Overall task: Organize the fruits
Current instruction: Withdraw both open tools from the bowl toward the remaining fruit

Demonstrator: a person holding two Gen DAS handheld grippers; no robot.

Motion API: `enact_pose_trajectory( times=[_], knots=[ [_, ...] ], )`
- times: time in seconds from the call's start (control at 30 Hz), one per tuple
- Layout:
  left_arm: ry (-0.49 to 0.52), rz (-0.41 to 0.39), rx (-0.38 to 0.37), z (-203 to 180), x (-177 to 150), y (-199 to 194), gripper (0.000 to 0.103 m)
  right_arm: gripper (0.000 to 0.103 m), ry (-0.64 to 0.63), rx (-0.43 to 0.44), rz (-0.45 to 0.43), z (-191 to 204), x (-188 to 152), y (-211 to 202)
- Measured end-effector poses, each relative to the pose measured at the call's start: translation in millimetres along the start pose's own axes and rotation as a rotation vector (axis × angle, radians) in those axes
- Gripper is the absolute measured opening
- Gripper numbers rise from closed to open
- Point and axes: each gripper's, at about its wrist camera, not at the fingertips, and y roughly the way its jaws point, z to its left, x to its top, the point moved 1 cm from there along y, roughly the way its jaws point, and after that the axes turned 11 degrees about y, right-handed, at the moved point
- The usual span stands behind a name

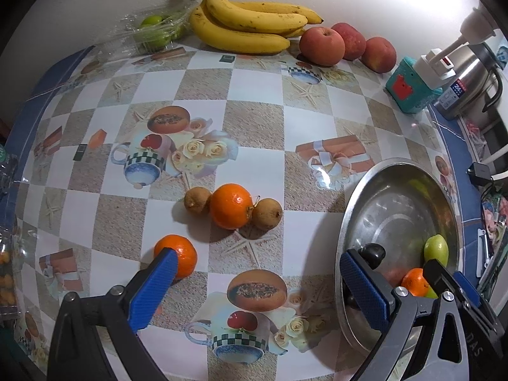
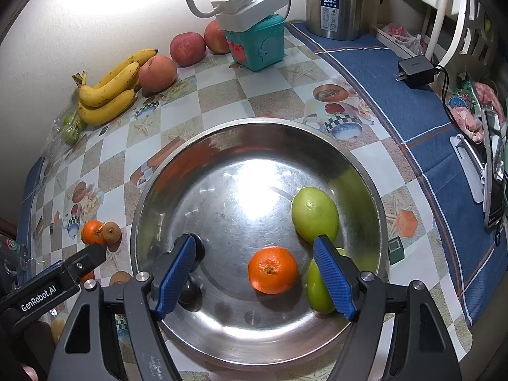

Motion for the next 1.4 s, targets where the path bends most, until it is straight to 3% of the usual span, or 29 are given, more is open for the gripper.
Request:
enact_pose_trajectory(
  times=[0.03, 0.37, 0.57, 1.1, 1.4],
  knots=[
    [-0.002, -0.002, 0.002, 1, 0, 0, 0.103, 0.091, -0.002, -0.002, 0.001, 0, 0, 0],
    [0.008, -0.002, 0.020, 0, 0, 1, 0.103, 0.092, -0.024, -0.006, -0.005, 3, -1, 1],
    [0.004, -0.009, 0.025, 1, -1, 0, 0.103, 0.102, -0.042, -0.025, -0.007, 5, -3, 4],
    [0.029, -0.022, 0.017, 1, 0, -5, 0.103, 0.102, -0.048, -0.032, -0.041, 4, -3, 1],
    [0.069, -0.047, 0.084, 14, 0, -15, 0.103, 0.102, -0.061, -0.032, -0.047, 10, -5, -1]
  ],
)
